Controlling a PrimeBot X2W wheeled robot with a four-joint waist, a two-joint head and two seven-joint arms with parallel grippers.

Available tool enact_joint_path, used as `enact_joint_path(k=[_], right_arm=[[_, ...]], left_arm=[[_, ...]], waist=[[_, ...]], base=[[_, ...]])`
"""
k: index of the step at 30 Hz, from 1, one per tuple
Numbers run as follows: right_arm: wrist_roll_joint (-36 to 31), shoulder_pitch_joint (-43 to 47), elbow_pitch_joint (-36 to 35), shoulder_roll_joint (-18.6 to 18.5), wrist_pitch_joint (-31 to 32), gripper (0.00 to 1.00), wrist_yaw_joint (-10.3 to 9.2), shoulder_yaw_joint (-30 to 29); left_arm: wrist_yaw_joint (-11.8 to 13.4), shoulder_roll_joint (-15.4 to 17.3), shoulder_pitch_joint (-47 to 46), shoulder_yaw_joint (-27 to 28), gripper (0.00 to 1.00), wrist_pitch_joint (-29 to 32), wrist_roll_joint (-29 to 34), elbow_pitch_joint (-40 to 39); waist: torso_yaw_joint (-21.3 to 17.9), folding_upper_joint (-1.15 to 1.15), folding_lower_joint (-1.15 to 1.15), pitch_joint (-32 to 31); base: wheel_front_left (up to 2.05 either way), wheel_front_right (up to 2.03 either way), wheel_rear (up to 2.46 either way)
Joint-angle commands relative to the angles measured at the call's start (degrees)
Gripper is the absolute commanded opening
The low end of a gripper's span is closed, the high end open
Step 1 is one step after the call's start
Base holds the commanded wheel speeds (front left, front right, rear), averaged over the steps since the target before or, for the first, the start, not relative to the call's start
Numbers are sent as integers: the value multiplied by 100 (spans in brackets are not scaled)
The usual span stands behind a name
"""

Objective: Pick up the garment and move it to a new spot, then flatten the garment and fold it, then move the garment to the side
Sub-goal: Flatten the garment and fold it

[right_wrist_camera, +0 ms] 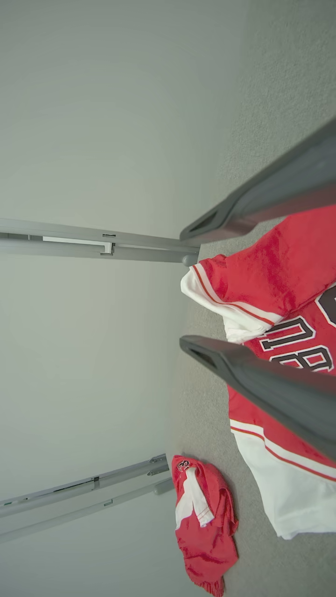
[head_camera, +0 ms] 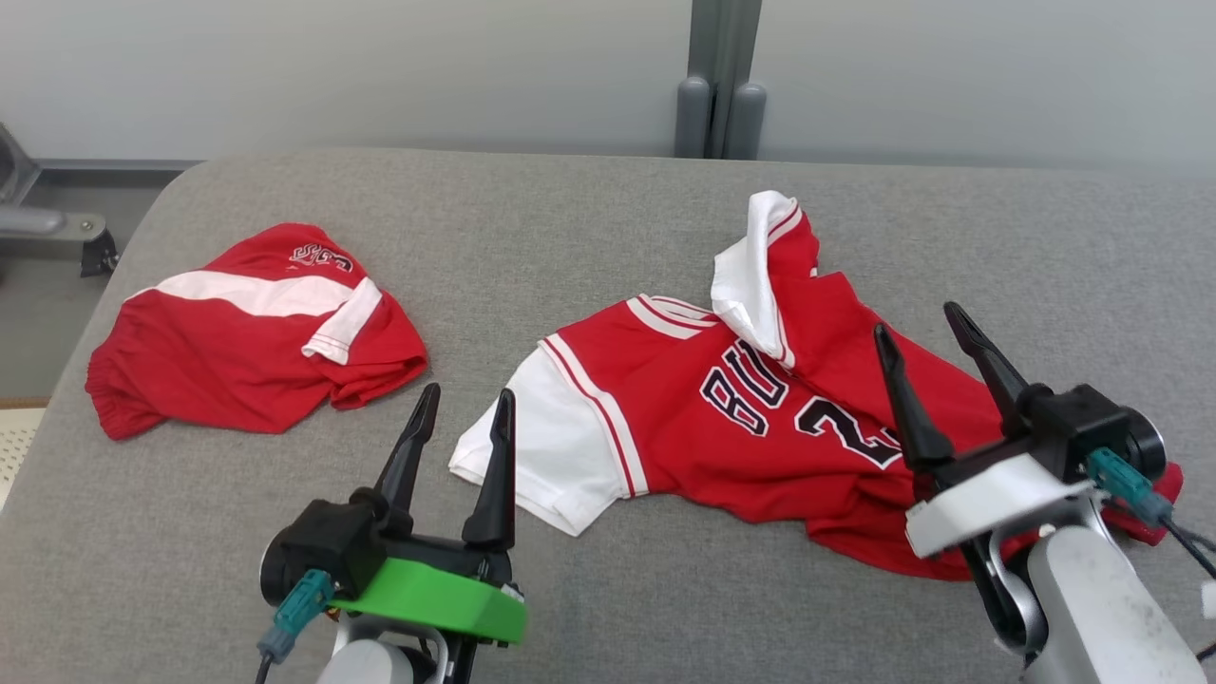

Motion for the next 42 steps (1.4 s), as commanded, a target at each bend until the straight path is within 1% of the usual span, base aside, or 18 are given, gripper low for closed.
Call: enact_joint_path(k=[1, 5, 9, 13, 17, 23, 26, 31, 34, 37, 38, 39, 40, 42], right_arm=[[-102, 286, -182, 116, -16, 100, -4, -190], [-287, 811, -534, 362, -16, 100, -3, -502], [-427, 1000, -644, 414, -16, 100, -3, -519], [-529, 886, -570, 332, -8, 100, -3, -414], [-766, 562, -357, 127, 226, 100, -3, -123], [-1088, -226, 312, -214, 675, 100, -3, 320], [-1111, -643, 795, -432, 905, 100, -4, 630], [-1154, -1192, 1521, -740, 1101, 100, -4, 884], [-1121, -1400, 1972, -778, 1170, 100, -4, 946], [-1148, -1584, 2329, -816, 1184, 100, -5, 927], [-1140, -1629, 2447, -804, 1181, 77, -4, 869], [-1183, -1676, 2529, -804, 1144, 2, -5, 806], [-1208, -1708, 2628, -785, 1121, 0, -4, 763], [-1258, -1777, 2764, -769, 1049, 0, -5, 649]], left_arm=[[-25, 20, 128, 7, 100, -3, 41, 3], [-80, 20, 236, -3, 100, -3, 183, 71], [-113, 20, 281, -1, 100, -3, 217, 93], [-135, 20, 182, -56, 100, -3, 200, 62], [-160, 20, 51, -130, 100, -3, 200, 51], [-147, 20, -173, -294, 100, -3, 136, 51], [-134, 20, -300, -393, 100, -3, 80, 48], [-95, 19, -468, -521, 100, -3, -114, 31], [-55, 19, -525, -582, 100, -3, -174, 24], [-37, 19, -539, -582, 100, -3, -182, 22], [-37, 19, -531, -575, 100, -3, -180, 28], [-32, 19, -524, -568, 100, -3, -174, 33], [-26, 19, -518, -559, 100, -3, -168, 40], [-15, 19, -511, -542, 100, -3, -166, 58]], waist=[[-191, 0, 0, -99], [-294, 0, 0, -120], [-308, 0, 0, -105], [-217, 0, 0, 13], [-72, 0, 0, 232], [273, 0, 0, 677], [493, 0, 0, 892], [813, 0, 0, 1130], [938, 0, 0, 1192], [970, 0, 0, 1202], [970, 0, 0, 1199], [965, 0, 0, 1198], [953, 0, 0, 1195], [918, 0, 0, 1171]], base=[[0, 0, 0], [0, 0, 0], [0, 0, 0], [0, 0, 0], [0, 0, 0], [0, 0, 0], [0, 0, 0], [0, 0, 0], [0, 0, 0], [0, 0, 0], [0, 0, 0], [0, 0, 0], [0, 0, 0], [0, 0, 0]])
